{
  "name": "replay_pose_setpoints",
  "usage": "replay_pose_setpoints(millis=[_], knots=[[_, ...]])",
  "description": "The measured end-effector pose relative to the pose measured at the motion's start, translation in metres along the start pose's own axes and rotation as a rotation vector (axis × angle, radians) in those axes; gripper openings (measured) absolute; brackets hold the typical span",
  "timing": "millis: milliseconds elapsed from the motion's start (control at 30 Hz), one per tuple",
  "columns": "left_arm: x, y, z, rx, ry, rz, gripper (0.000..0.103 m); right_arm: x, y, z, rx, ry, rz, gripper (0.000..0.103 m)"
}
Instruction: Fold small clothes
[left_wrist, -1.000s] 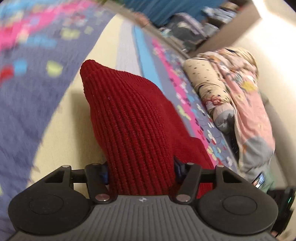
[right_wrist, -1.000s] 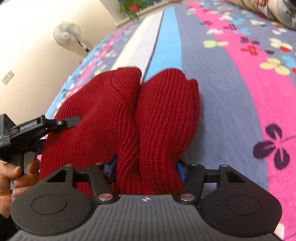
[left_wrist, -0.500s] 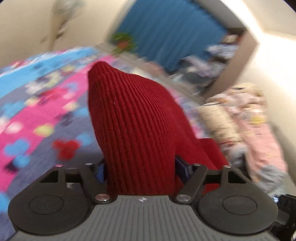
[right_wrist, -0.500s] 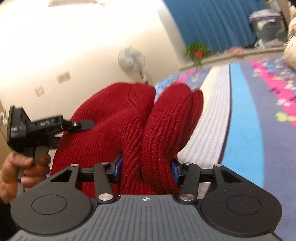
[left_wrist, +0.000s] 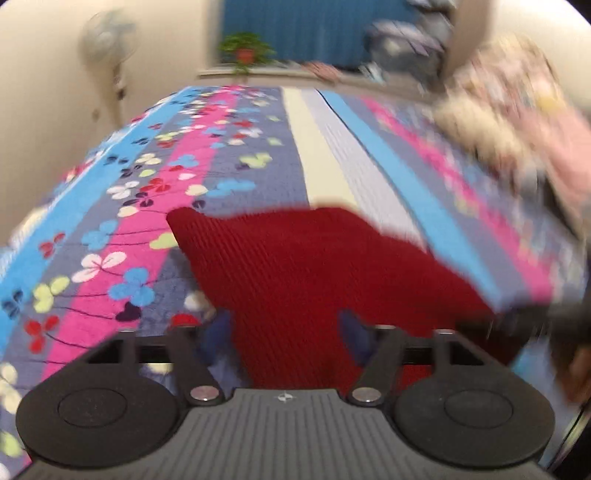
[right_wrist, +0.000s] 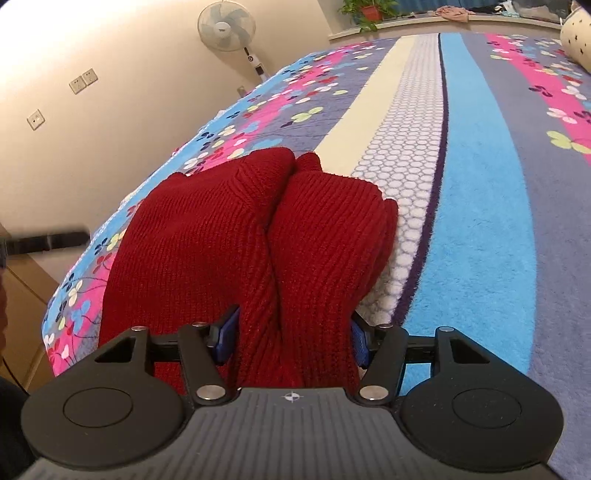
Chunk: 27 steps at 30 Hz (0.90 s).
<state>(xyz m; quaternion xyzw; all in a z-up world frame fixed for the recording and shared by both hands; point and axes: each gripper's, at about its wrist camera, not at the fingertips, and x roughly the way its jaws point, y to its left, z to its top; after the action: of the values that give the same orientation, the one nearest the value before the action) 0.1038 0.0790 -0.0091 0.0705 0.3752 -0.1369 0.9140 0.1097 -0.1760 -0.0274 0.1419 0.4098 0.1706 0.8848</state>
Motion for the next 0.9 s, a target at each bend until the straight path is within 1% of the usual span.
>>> replay_pose_setpoints(millis=[33, 67, 100, 133, 167, 233, 267, 300, 333, 367, 400, 433, 467, 500, 533, 567, 600, 633, 667, 733, 800, 833, 900], knots=[[0.011, -0.003, -0.018, 0.029, 0.040, -0.017, 0.040, -0.002, 0.004, -0.001, -0.017, 0.009, -0.011, 0.063], [0.024, -0.008, -0.031, 0.043, 0.100, -0.038, 0.040, -0.001, 0.005, -0.003, -0.034, 0.018, -0.026, 0.063], [0.033, -0.013, -0.039, 0.075, 0.136, -0.006, 0.041, 0.000, 0.006, -0.005, -0.047, 0.023, -0.039, 0.064], [0.034, -0.018, -0.040, 0.107, 0.136, 0.019, 0.041, 0.000, 0.005, -0.007, -0.046, 0.026, -0.044, 0.065], [0.030, -0.021, -0.037, 0.106, 0.116, 0.022, 0.041, 0.000, 0.004, -0.008, -0.033, 0.029, -0.040, 0.065], [0.012, -0.019, -0.035, 0.059, 0.057, -0.015, 0.041, -0.006, 0.004, -0.008, -0.018, 0.007, -0.049, 0.065], [0.005, -0.018, -0.037, 0.049, 0.031, -0.035, 0.041, -0.011, 0.005, -0.007, -0.019, -0.004, -0.045, 0.065], [0.000, -0.018, -0.040, 0.052, 0.022, -0.044, 0.041, -0.016, 0.007, -0.007, -0.024, -0.015, -0.037, 0.065], [0.002, -0.018, -0.045, 0.063, 0.042, -0.039, 0.042, -0.020, 0.007, -0.007, -0.035, -0.025, -0.030, 0.065], [0.011, -0.019, -0.048, 0.074, 0.102, -0.021, 0.044, -0.020, 0.007, -0.009, -0.054, -0.017, -0.036, 0.064], [0.023, -0.019, -0.053, 0.073, 0.172, -0.012, 0.049, -0.016, 0.006, -0.013, -0.075, 0.010, -0.060, 0.064], [0.027, -0.018, -0.052, 0.057, 0.193, -0.006, 0.050, -0.012, 0.004, -0.016, -0.080, 0.038, -0.078, 0.067], [0.021, -0.019, -0.049, 0.044, 0.179, -0.004, 0.050, -0.009, 0.001, -0.020, -0.071, 0.063, -0.086, 0.069], [0.011, -0.022, -0.046, 0.041, 0.145, -0.004, 0.054, -0.010, -0.001, -0.022, -0.054, 0.068, -0.088, 0.069], [-0.001, -0.024, -0.043, 0.039, 0.098, -0.005, 0.067, -0.016, -0.001, -0.022, -0.038, 0.056, -0.089, 0.069], [-0.011, -0.026, -0.042, 0.029, 0.058, 0.002, 0.076, -0.023, 0.002, -0.022, -0.044, 0.043, -0.090, 0.069], [-0.022, -0.027, -0.041, 0.011, 0.007, 0.020, 0.087, -0.033, 0.008, -0.022, -0.070, 0.020, -0.096, 0.069], [-0.033, -0.031, -0.041, -0.001, -0.044, 0.038, 0.088, -0.044, 0.015, -0.023, -0.111, -0.008, -0.119, 0.069], [-0.041, -0.035, -0.041, -0.002, -0.072, 0.044, 0.089, -0.053, 0.021, -0.024, -0.149, -0.028, -0.153, 0.069], [-0.060, -0.047, -0.041, 0.008, -0.126, 0.064, 0.095, -0.071, 0.032, -0.028, -0.223, -0.057, -0.267, 0.068], [-0.080, -0.061, -0.043, 0.013, -0.189, 0.082, 0.097, -0.090, 0.038, -0.029, -0.238, -0.088, -0.359, 0.068], [-0.089, -0.067, -0.041, 0.013, -0.214, 0.086, 0.102, -0.100, 0.039, -0.029, -0.227, -0.108, -0.374, 0.068], [-0.106, -0.080, -0.048, 0.002, -0.262, 0.090, 0.103, -0.128, 0.042, -0.031, -0.190, -0.169, -0.374, 0.069]])
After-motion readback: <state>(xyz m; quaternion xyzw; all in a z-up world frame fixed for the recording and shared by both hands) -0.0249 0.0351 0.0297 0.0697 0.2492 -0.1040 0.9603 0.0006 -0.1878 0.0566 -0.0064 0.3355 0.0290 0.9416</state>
